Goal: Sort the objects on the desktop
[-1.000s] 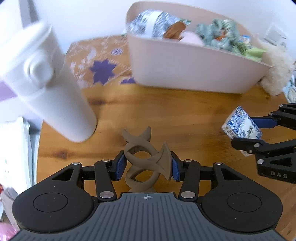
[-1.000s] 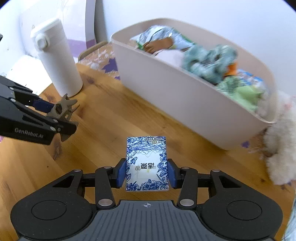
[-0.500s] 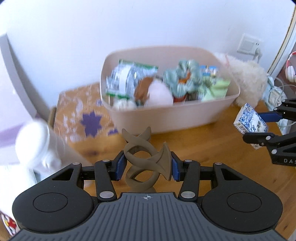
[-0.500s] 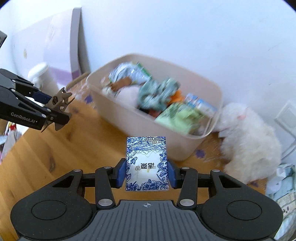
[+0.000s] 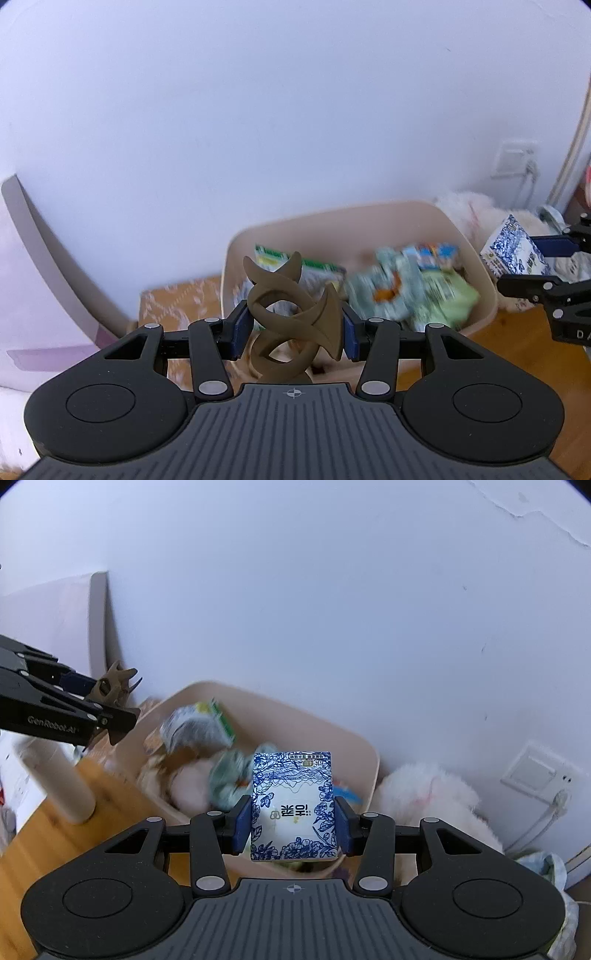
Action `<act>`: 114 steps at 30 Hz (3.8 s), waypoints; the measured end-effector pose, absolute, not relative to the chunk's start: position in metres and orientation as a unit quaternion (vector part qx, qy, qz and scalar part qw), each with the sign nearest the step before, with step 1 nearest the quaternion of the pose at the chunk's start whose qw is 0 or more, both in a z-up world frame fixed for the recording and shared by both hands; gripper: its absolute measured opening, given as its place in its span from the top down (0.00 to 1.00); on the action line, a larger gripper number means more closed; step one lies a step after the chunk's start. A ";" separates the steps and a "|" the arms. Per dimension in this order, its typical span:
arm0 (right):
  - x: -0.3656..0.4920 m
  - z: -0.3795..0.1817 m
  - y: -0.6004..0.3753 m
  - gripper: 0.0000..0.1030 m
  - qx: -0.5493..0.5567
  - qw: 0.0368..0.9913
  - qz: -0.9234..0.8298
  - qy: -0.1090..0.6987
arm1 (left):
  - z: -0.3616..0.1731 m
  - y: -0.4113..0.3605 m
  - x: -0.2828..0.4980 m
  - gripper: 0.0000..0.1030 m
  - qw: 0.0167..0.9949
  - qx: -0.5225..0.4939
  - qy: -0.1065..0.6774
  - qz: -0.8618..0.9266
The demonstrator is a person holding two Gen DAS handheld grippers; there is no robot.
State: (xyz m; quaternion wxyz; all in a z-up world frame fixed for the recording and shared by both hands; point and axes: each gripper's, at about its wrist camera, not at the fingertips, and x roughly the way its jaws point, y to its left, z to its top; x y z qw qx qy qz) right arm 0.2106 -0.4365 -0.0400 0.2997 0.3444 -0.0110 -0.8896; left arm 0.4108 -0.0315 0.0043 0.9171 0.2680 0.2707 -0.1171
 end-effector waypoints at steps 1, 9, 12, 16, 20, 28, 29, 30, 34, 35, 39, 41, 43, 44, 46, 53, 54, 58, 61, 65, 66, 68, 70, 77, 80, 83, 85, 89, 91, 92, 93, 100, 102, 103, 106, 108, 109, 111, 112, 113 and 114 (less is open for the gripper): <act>0.204 -0.039 -0.438 0.59 0.343 0.297 -0.891 -0.014 | 0.006 -0.035 0.417 0.52 0.919 0.266 0.268 -0.114; 0.164 -0.048 -0.458 0.59 0.351 0.276 -0.894 -0.023 | -0.005 -0.051 0.456 0.52 0.921 0.257 0.277 -0.095; 0.153 -0.056 -0.469 0.59 0.359 0.273 -0.892 -0.023 | -0.016 -0.055 0.471 0.52 0.918 0.255 0.290 -0.089; 0.144 -0.072 -0.481 0.59 0.374 0.274 -0.886 -0.028 | -0.032 -0.056 0.489 0.52 0.914 0.253 0.306 -0.086; 0.135 -0.085 -0.494 0.59 0.387 0.276 -0.880 -0.024 | -0.047 -0.058 0.502 0.52 0.909 0.254 0.320 -0.085; 0.123 -0.105 -0.509 0.59 0.402 0.273 -0.874 -0.021 | -0.058 -0.064 0.514 0.50 0.905 0.235 0.340 -0.100; 0.122 -0.106 -0.510 0.58 0.402 0.273 -0.874 -0.020 | -0.058 -0.064 0.513 0.47 0.906 0.232 0.338 -0.102; 0.122 -0.106 -0.510 0.51 0.402 0.274 -0.874 -0.018 | -0.058 -0.064 0.513 0.44 0.907 0.228 0.339 -0.104; 0.124 -0.105 -0.510 0.29 0.401 0.276 -0.874 -0.014 | -0.058 -0.060 0.515 0.28 0.912 0.213 0.337 -0.096; 0.125 -0.105 -0.509 0.24 0.400 0.275 -0.874 -0.017 | -0.058 -0.060 0.515 0.28 0.913 0.210 0.337 -0.098; 0.128 -0.102 -0.504 0.11 0.398 0.273 -0.875 -0.031 | -0.053 -0.061 0.512 0.27 0.915 0.208 0.331 -0.100; 0.130 -0.099 -0.499 0.04 0.396 0.271 -0.876 -0.037 | -0.048 -0.061 0.507 0.27 0.916 0.209 0.328 -0.101; 0.133 -0.095 -0.495 0.01 0.393 0.270 -0.878 -0.044 | -0.045 -0.059 0.505 0.27 0.917 0.210 0.324 -0.102; 0.134 -0.093 -0.493 0.01 0.392 0.270 -0.878 -0.048 | -0.044 -0.059 0.503 0.27 0.917 0.212 0.323 -0.102; 0.136 -0.090 -0.490 0.00 0.394 0.268 -0.878 -0.054 | -0.039 -0.061 0.497 0.27 0.917 0.217 0.320 -0.103; 0.148 -0.076 -0.478 0.00 0.396 0.261 -0.878 -0.065 | -0.021 -0.063 0.464 0.27 0.925 0.223 0.291 -0.102; 0.151 -0.074 -0.475 0.00 0.397 0.261 -0.877 -0.067 | -0.018 -0.064 0.459 0.27 0.925 0.223 0.289 -0.102; 0.167 -0.062 -0.464 0.00 0.391 0.253 -0.882 -0.070 | -0.008 -0.061 0.435 0.27 0.928 0.221 0.280 -0.105; 0.185 -0.051 -0.455 0.00 0.383 0.249 -0.887 -0.068 | 0.000 -0.058 0.415 0.27 0.930 0.223 0.270 -0.107; 0.211 -0.037 -0.445 0.00 0.368 0.248 -0.894 -0.051 | 0.008 -0.054 0.384 0.27 0.930 0.233 0.260 -0.114; 0.218 -0.034 -0.443 0.00 0.364 0.249 -0.896 -0.046 | 0.010 -0.053 0.377 0.27 0.929 0.234 0.260 -0.118; 0.231 -0.027 -0.438 0.00 0.359 0.251 -0.898 -0.042 | 0.012 -0.048 0.363 0.27 0.928 0.235 0.259 -0.128; 0.244 -0.023 -0.434 0.00 0.353 0.251 -0.901 -0.039 | 0.013 -0.043 0.347 0.27 0.928 0.236 0.257 -0.131; 0.289 -0.011 -0.420 0.00 0.352 0.252 -0.900 -0.048 | 0.016 -0.024 0.294 0.27 0.927 0.231 0.263 -0.138; 0.310 -0.006 -0.416 0.00 0.345 0.250 -0.904 -0.043 | 0.015 -0.018 0.269 0.27 0.924 0.245 0.256 -0.141; 0.329 -0.001 -0.412 0.00 0.343 0.257 -0.902 -0.041 | 0.016 -0.012 0.248 0.27 0.923 0.255 0.251 -0.143; 0.341 0.004 -0.409 0.00 0.341 0.261 -0.902 -0.041 | 0.016 -0.008 0.234 0.27 0.923 0.259 0.247 -0.143; 0.362 0.012 -0.402 0.00 0.341 0.268 -0.900 -0.048 | 0.017 0.001 0.204 0.27 0.925 0.256 0.237 -0.148; 0.372 0.016 -0.400 0.00 0.340 0.273 -0.898 -0.051 | 0.017 0.005 0.191 0.27 0.924 0.258 0.238 -0.149; 0.378 0.019 -0.398 0.00 0.338 0.273 -0.899 -0.052 | 0.017 0.007 0.184 0.27 0.924 0.257 0.240 -0.149; 0.384 0.021 -0.396 0.00 0.335 0.271 -0.901 -0.053 | 0.017 0.009 0.178 0.27 0.924 0.255 0.241 -0.149; 0.425 0.035 -0.376 0.00 0.326 0.269 -0.904 -0.064 | 0.020 0.022 0.130 0.27 0.922 0.247 0.247 -0.164; 0.435 0.038 -0.372 0.00 0.326 0.268 -0.904 -0.066 | 0.022 0.024 0.119 0.27 0.921 0.250 0.249 -0.164; 0.440 0.039 -0.370 0.00 0.327 0.269 -0.903 -0.070 | 0.023 0.026 0.114 0.27 0.922 0.247 0.251 -0.162; 0.455 0.041 -0.365 0.00 0.333 0.271 -0.900 -0.080 | 0.027 0.032 0.100 0.27 0.925 0.233 0.255 -0.157; 0.462 0.042 -0.362 0.00 0.337 0.271 -0.897 -0.086 | 0.029 0.034 0.092 0.27 0.925 0.235 0.258 -0.152; 0.466 0.043 -0.361 0.00 0.339 0.272 -0.897 -0.087 | 0.030 0.034 0.088 0.27 0.924 0.235 0.260 -0.151; 0.474 0.046 -0.359 0.00 0.338 0.274 -0.896 -0.083 | 0.030 0.035 0.081 0.27 0.922 0.243 0.262 -0.151; 0.478 0.048 -0.359 0.00 0.337 0.275 -0.897 -0.077 | 0.030 0.035 0.077 0.27 0.921 0.248 0.262 -0.149; 0.482 0.050 -0.359 0.00 0.336 0.275 -0.898 -0.071 | 0.030 0.036 0.075 0.27 0.920 0.249 0.263 -0.148; 0.485 0.052 -0.359 0.00 0.333 0.274 -0.900 -0.067 | 0.030 0.036 0.073 0.27 0.920 0.248 0.265 -0.147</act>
